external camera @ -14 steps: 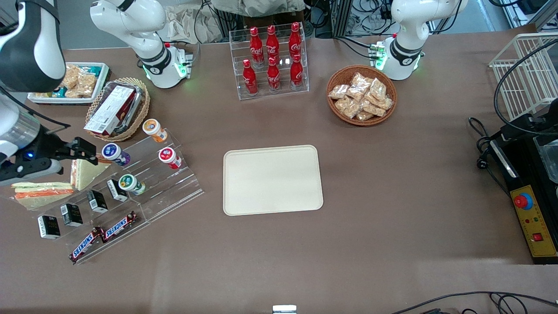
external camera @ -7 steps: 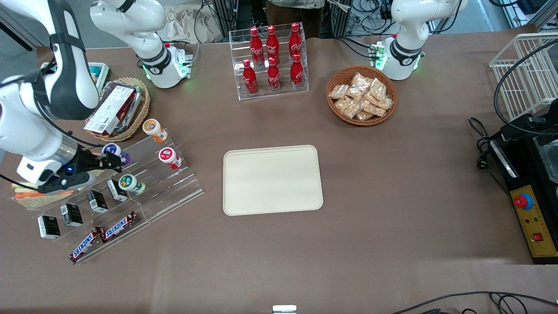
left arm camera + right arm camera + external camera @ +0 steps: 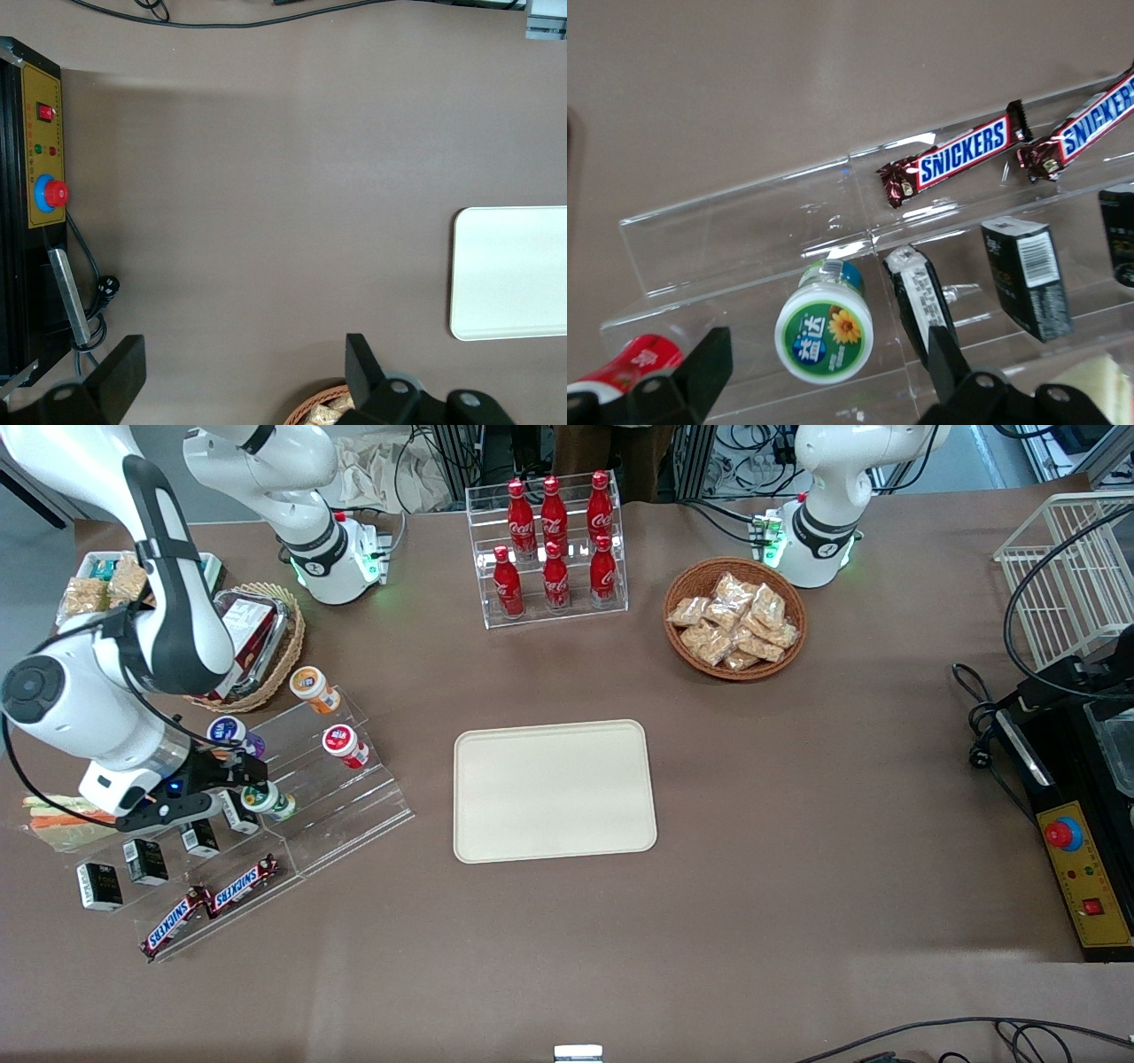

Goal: Place green gum on tray
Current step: 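Close the right gripper on the green-labelled gum bottle, then lift the gum bottle out of the rack and carry it over the cream tray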

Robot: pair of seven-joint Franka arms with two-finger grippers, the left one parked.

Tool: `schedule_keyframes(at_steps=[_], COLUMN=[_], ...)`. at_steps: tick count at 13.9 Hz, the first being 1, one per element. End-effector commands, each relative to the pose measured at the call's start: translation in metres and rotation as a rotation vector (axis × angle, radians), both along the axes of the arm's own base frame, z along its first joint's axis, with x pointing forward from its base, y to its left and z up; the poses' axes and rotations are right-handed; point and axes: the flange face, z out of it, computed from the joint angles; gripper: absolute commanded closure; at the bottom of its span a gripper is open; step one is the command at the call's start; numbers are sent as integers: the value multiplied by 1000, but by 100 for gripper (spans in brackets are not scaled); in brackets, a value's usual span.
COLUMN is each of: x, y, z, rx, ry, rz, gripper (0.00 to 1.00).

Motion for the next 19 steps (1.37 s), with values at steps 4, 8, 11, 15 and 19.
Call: schedule_keyframes(at_steps=[4, 8, 11, 15, 19], x=[-13, -15, -15, -12, 1], y=[2, 4, 5, 5, 10], z=[-41, -46, -45, -34, 32], rx=[-4, -2, -1, -1, 5], ry=[-24, -18, -14, -28, 0], rz=[-1, -35, -58, -55, -51], gripper=[2, 2, 55, 92, 93])
